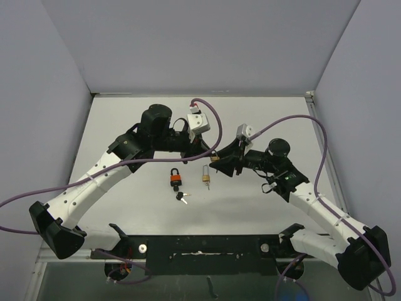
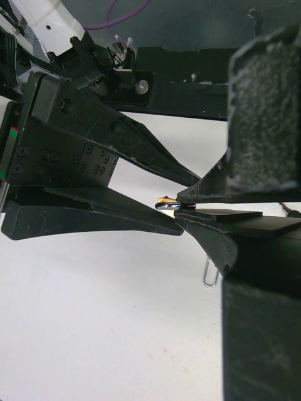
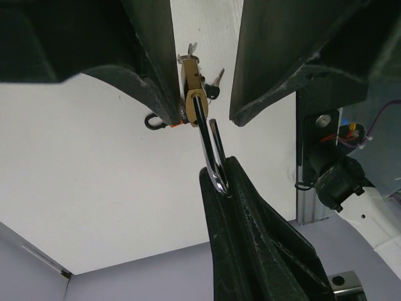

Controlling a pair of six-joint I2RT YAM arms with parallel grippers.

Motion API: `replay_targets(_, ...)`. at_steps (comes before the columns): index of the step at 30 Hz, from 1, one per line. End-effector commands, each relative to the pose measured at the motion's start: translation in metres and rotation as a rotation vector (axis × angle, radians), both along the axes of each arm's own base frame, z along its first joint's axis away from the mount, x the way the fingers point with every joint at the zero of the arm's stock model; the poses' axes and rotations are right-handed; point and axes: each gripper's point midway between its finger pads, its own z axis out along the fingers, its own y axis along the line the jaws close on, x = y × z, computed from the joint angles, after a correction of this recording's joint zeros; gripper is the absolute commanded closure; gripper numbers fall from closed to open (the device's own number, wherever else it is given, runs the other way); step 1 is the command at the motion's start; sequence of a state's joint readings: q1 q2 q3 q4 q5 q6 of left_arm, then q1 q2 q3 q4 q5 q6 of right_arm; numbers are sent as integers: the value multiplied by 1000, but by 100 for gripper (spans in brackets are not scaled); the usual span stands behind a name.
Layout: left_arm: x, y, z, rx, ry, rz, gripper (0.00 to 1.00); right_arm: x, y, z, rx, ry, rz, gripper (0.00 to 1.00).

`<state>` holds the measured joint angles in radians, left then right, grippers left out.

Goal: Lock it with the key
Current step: Lock the lock.

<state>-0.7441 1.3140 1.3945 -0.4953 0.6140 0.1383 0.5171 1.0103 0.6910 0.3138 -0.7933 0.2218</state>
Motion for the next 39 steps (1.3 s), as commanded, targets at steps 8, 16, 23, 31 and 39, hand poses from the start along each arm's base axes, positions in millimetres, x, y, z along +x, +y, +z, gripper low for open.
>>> replay_targets(8,4,-4,42,-83,-92,7,100,0,9,16,-9,-71,3,66)
replay_targets(16,-2,-2,50,-106,-103,-8,100,0,4,13,-19,-73,-26,65)
replay_targets(23,-1,-3,48,-103,-96,-4,100,0,6,17,-3,-74,-22,87)
replay_targets(31,5,0,46,-93,-125,27,100,-12,8,20,2,-95,46,100)
replay_targets(39,6,0,39,-81,-116,27,100,-27,5,31,16,-141,94,100)
